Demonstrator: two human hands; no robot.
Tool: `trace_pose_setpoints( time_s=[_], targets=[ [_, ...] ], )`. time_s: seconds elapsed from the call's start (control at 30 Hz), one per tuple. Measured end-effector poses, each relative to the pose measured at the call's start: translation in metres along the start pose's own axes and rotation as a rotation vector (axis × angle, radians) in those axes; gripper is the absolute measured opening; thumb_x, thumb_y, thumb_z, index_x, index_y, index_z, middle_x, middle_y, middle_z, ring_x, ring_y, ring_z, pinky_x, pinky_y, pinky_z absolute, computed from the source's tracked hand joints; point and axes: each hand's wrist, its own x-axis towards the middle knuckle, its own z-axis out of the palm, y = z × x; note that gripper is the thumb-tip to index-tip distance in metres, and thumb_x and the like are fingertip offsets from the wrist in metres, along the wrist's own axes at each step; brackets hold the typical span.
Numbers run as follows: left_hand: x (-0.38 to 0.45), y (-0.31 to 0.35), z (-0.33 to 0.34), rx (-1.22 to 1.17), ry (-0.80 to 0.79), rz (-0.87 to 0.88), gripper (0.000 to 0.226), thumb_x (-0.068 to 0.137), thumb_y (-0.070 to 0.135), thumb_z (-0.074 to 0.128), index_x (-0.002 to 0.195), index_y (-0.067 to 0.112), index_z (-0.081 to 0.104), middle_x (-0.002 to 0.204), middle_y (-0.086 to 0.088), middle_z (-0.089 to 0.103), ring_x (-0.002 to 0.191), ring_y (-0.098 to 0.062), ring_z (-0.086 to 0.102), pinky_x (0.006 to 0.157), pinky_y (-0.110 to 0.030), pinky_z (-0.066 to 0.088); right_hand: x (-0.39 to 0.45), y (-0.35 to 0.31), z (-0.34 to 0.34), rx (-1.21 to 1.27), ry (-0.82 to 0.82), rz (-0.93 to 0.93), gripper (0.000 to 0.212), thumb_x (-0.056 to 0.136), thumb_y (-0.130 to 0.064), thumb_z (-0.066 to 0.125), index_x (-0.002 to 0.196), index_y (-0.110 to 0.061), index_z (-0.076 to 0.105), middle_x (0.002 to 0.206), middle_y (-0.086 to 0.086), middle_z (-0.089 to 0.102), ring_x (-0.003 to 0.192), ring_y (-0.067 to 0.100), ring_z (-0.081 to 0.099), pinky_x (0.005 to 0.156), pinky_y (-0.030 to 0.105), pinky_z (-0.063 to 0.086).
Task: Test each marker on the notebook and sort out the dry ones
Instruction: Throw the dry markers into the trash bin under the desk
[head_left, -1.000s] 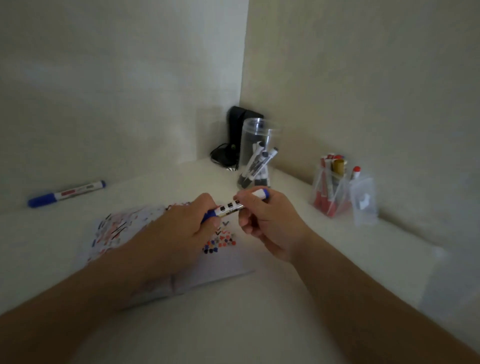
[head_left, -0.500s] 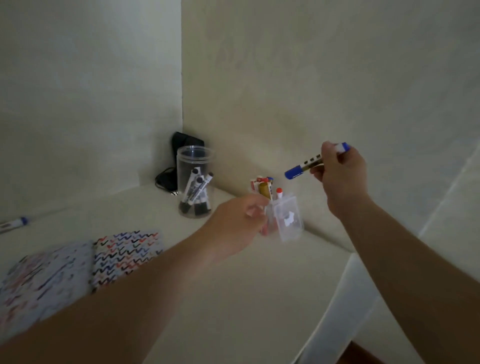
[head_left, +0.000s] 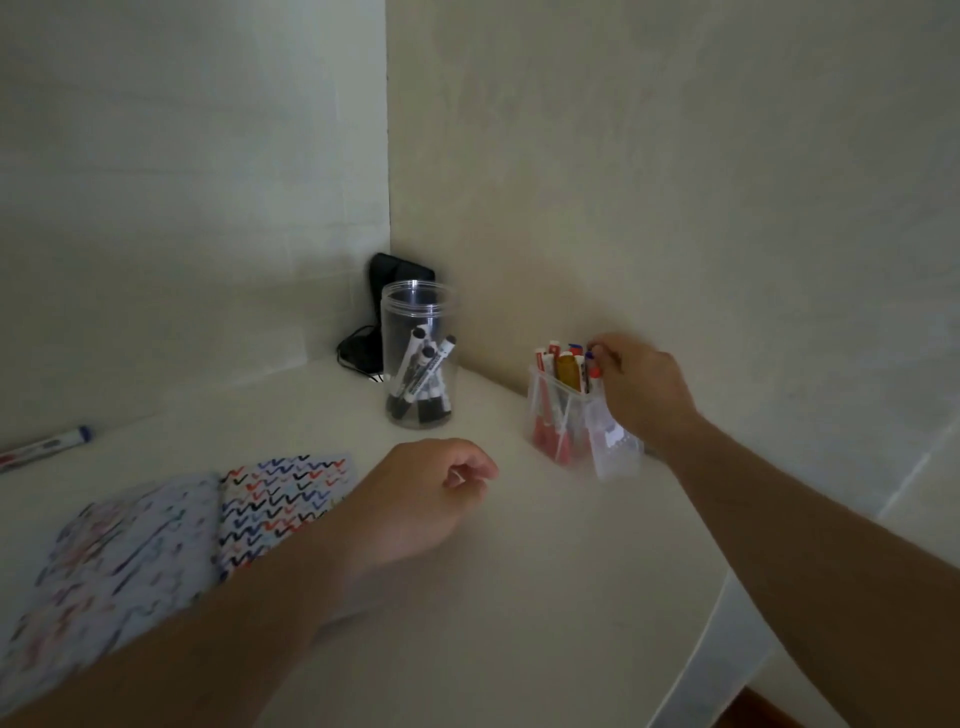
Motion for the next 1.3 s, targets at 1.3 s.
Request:
trace_pose_setpoints(
  time_s=[1.3],
  targets=[
    [-0.106,-0.096,-0.121,0.024,0.092,0.056,0.03,0.111,0.041,0.035,0.139,0.05,0.038,0.091,0.0,0.069,0.073,-0.019,0.065,0.068,-0.041,0.054,-0.123,-0.223,0.131,0.896,-0.578,-0.346,0.033,0.096,-0.058,0.062,0.109,-0.029,0.072,0.08,-0.007,0.069,0.07,0.007,0.06,0.066,0.021,0.047]
  ],
)
